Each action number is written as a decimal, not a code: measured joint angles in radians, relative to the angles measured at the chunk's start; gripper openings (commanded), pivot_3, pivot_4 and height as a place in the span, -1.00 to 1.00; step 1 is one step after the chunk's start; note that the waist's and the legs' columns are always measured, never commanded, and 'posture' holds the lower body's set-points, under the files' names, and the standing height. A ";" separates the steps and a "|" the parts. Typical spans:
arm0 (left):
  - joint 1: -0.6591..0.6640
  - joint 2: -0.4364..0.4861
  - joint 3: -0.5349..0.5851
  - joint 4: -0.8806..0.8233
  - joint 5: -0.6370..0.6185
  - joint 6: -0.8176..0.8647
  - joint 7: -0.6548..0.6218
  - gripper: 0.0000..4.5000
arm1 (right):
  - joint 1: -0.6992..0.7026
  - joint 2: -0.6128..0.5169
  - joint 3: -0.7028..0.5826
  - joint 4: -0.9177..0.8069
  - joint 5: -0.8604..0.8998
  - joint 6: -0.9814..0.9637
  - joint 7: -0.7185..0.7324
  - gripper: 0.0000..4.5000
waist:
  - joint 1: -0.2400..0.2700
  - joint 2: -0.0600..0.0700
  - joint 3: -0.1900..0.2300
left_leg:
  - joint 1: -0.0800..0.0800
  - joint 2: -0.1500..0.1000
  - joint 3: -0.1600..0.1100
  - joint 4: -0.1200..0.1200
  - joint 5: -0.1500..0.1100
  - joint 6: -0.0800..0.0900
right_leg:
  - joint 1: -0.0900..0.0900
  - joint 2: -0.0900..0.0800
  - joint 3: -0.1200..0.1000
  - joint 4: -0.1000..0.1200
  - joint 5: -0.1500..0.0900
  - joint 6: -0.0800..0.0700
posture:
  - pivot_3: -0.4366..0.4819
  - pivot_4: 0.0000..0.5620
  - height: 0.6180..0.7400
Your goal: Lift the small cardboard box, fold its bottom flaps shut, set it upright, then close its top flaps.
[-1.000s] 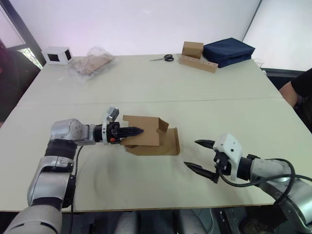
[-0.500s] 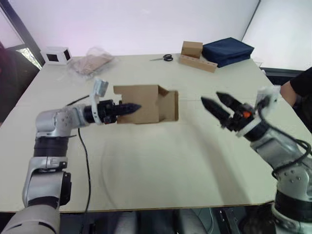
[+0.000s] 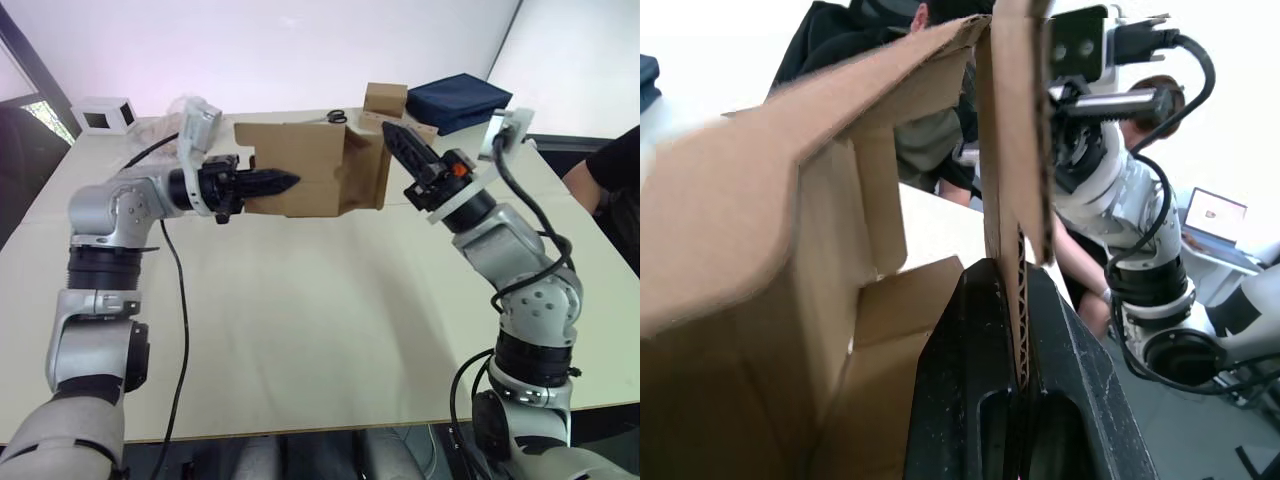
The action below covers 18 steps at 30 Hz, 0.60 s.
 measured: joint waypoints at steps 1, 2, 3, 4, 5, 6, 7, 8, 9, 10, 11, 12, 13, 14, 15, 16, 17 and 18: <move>0.000 0.000 0.000 0.000 0.000 0.000 -0.002 -1.00 | 0.000 0.000 0.004 0.003 -0.006 -0.003 0.003 -1.00 | 0.000 0.000 0.000 | 0.000 0.000 0.000 0.000 0.000 0.000 | 0.000 0.000 0.000 0.000 0.000 0.000 | -0.05 -0.47 1.00; 0.000 0.000 0.000 0.000 0.000 0.000 -0.004 -1.00 | 0.000 0.000 0.008 0.009 -0.011 -0.006 0.007 -1.00 | 0.000 0.000 0.000 | 0.000 0.000 0.000 0.000 0.000 0.000 | 0.000 0.000 0.000 0.000 0.000 0.000 | -0.05 -0.47 1.00; 0.000 0.001 0.000 -0.001 -0.001 0.000 -0.006 -1.00 | 0.001 0.001 0.015 0.013 -0.018 -0.010 0.012 -1.00 | 0.000 0.000 0.000 | 0.000 0.000 0.000 0.000 0.000 0.000 | 0.000 0.000 0.000 0.000 0.000 0.000 | -0.05 -0.47 1.00; 0.000 0.003 0.000 -0.002 -0.001 0.000 -0.007 -1.00 | 0.001 0.004 0.021 0.017 -0.022 -0.014 0.016 -1.00 | -0.001 0.000 0.000 | 0.000 0.000 0.000 0.000 0.000 0.000 | 0.000 0.000 0.000 0.000 0.000 0.000 | -0.05 -0.47 1.00; 0.000 0.004 0.000 -0.005 -0.002 0.000 -0.008 -1.00 | 0.001 0.009 0.028 0.023 -0.027 -0.017 0.021 -1.00 | -0.001 0.000 0.000 | 0.000 0.000 0.000 0.000 0.000 0.000 | 0.000 0.000 0.000 0.000 0.000 0.000 | -0.05 -0.47 1.00; 0.000 0.004 0.000 -0.007 -0.003 0.000 -0.009 -1.00 | 0.001 0.010 0.032 0.028 -0.029 -0.018 0.023 -1.00 | -0.001 0.000 0.000 | 0.000 0.000 0.000 0.000 0.000 0.000 | 0.000 0.000 0.000 0.000 0.000 0.000 | -0.05 -0.47 1.00; 0.000 0.005 0.000 -0.010 -0.003 0.000 -0.009 -1.00 | 0.002 0.010 0.037 0.033 -0.034 -0.018 0.026 -1.00 | -0.001 0.000 0.000 | 0.000 0.000 0.000 0.000 0.000 0.000 | 0.000 0.000 0.000 0.000 0.000 0.000 | -0.05 -0.47 1.00; 0.000 0.005 0.001 -0.011 -0.004 0.000 -0.009 -1.00 | 0.003 0.010 0.041 0.035 -0.035 -0.018 0.031 -1.00 | -0.001 0.000 0.000 | 0.000 0.000 0.000 0.000 0.000 0.000 | 0.000 0.000 0.000 0.000 0.000 0.000 | -0.05 -0.47 1.00; 0.000 0.005 0.002 -0.011 -0.005 0.000 -0.008 -1.00 | 0.003 0.010 0.046 0.035 -0.036 -0.018 0.035 -1.00 | -0.001 0.000 0.000 | 0.000 0.000 0.000 0.000 0.000 0.000 | 0.000 0.000 0.000 0.000 0.000 0.000 | -0.05 -0.47 1.00; 0.000 0.004 0.002 -0.011 -0.006 0.001 -0.008 -1.00 | 0.004 0.011 0.055 0.035 -0.036 -0.018 0.041 -1.00 | -0.001 0.000 0.000 | 0.000 0.000 0.000 0.000 0.000 0.000 | 0.000 0.000 0.000 0.000 0.000 0.000 | -0.05 -0.47 1.00; 0.000 0.004 0.002 -0.011 -0.006 0.001 -0.007 -1.00 | 0.005 0.012 0.062 0.034 -0.036 -0.018 0.043 -1.00 | -0.002 0.000 0.000 | 0.000 0.000 0.000 0.000 0.000 0.000 | 0.000 0.000 0.000 0.000 0.000 0.000 | -0.05 -0.47 1.00; 0.000 0.004 0.002 -0.011 -0.007 0.001 -0.006 -1.00 | 0.006 0.018 0.073 0.034 -0.037 -0.017 0.043 -1.00 | -0.003 0.000 0.000 | 0.000 0.000 0.000 0.000 0.000 0.000 | 0.000 0.000 0.000 0.000 0.000 0.000 | -0.05 -0.47 1.00; 0.000 0.001 0.003 -0.011 -0.007 0.002 -0.005 -1.00 | 0.007 0.024 0.087 0.034 -0.039 -0.016 0.043 -1.00 | -0.003 0.000 0.000 | 0.000 0.000 0.000 0.000 0.000 0.000 | 0.000 0.000 0.000 0.000 0.000 0.000 | -0.05 -0.47 1.00; 0.000 -0.002 0.003 -0.011 -0.008 0.003 -0.004 -1.00 | 0.007 0.029 0.095 0.032 -0.042 -0.016 0.042 -1.00 | -0.004 0.000 0.000 | 0.000 0.000 0.000 0.000 0.000 0.000 | 0.000 0.000 0.000 0.000 0.000 0.000 | -0.05 -0.47 1.00; 0.000 -0.005 0.003 -0.012 -0.009 0.004 -0.002 -1.00 | 0.007 0.033 0.104 0.030 -0.045 -0.015 0.041 -1.00 | -0.004 0.000 0.000 | 0.000 0.000 0.000 0.000 0.000 0.000 | 0.000 0.000 0.000 0.000 0.000 0.000 | -0.05 -0.47 1.00; 0.000 -0.007 0.003 -0.012 -0.012 0.004 0.000 -1.00 | 0.007 0.044 0.109 0.028 -0.046 -0.015 0.039 -1.00 | -0.005 0.000 0.000 | 0.000 0.000 0.000 0.000 0.000 0.000 | 0.000 0.000 0.000 0.000 0.000 0.000 | -0.05 -0.47 1.00; 0.000 -0.009 0.003 -0.012 -0.013 0.004 0.002 -1.00 | 0.006 0.053 0.115 0.028 -0.048 -0.015 0.036 -1.00 | -0.006 0.000 0.000 | 0.000 0.000 0.000 0.000 0.000 0.000 | 0.000 0.000 0.000 0.000 0.000 0.000 | -0.05 -0.47 1.00; 0.000 -0.013 0.003 -0.012 -0.014 0.004 0.006 -1.00 | 0.004 0.061 0.126 0.027 -0.052 -0.015 0.032 -1.00 | -0.008 0.000 0.000 | 0.000 0.000 0.000 0.000 0.000 0.000 | 0.000 0.000 0.000 0.000 0.000 0.000 | -0.05 -0.47 1.00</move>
